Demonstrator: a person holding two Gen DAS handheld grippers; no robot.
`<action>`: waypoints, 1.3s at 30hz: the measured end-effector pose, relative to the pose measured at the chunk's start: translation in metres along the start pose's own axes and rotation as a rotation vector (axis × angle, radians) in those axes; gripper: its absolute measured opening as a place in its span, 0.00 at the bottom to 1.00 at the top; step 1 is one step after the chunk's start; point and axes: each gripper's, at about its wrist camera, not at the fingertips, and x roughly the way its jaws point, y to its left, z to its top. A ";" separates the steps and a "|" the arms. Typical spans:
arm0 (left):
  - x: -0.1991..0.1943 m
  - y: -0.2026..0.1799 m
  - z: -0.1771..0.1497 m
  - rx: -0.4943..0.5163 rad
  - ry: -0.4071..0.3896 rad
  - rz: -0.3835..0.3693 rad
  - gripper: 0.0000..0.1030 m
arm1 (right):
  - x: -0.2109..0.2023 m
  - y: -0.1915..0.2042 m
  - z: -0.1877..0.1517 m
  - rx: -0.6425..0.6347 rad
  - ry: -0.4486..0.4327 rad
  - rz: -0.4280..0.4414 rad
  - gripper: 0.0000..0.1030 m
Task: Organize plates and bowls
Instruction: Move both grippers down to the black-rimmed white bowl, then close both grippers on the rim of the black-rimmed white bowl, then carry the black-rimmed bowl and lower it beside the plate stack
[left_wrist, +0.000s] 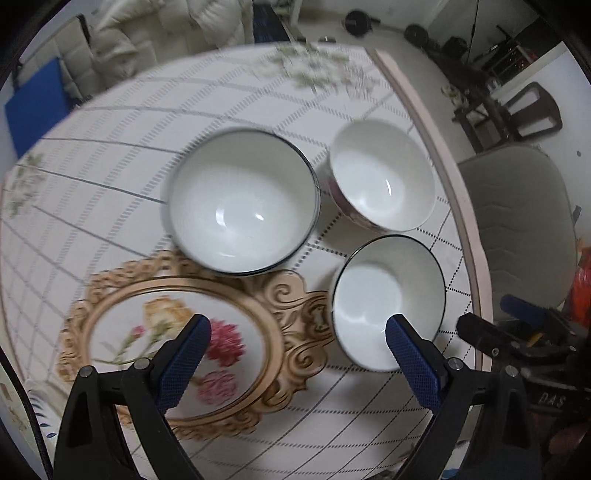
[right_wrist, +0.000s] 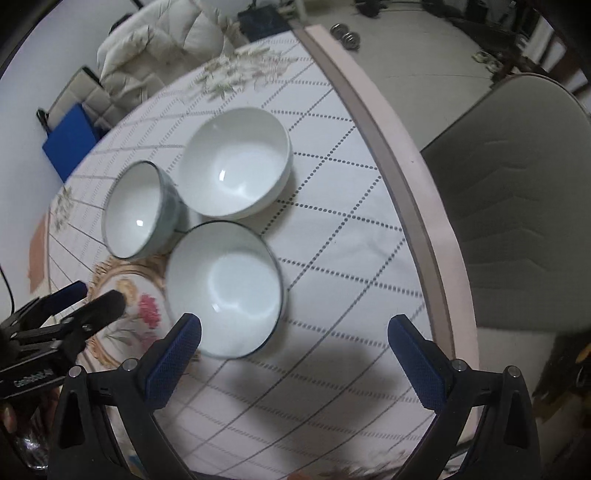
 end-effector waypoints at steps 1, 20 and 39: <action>0.009 -0.002 0.003 0.002 0.020 -0.012 0.86 | 0.006 0.000 0.002 -0.015 0.009 0.006 0.97; 0.064 -0.018 0.004 0.012 0.137 -0.113 0.22 | 0.114 0.002 0.032 -0.079 0.197 0.204 0.17; 0.001 0.051 -0.047 -0.041 0.054 -0.101 0.22 | 0.079 0.074 -0.018 -0.169 0.165 0.250 0.16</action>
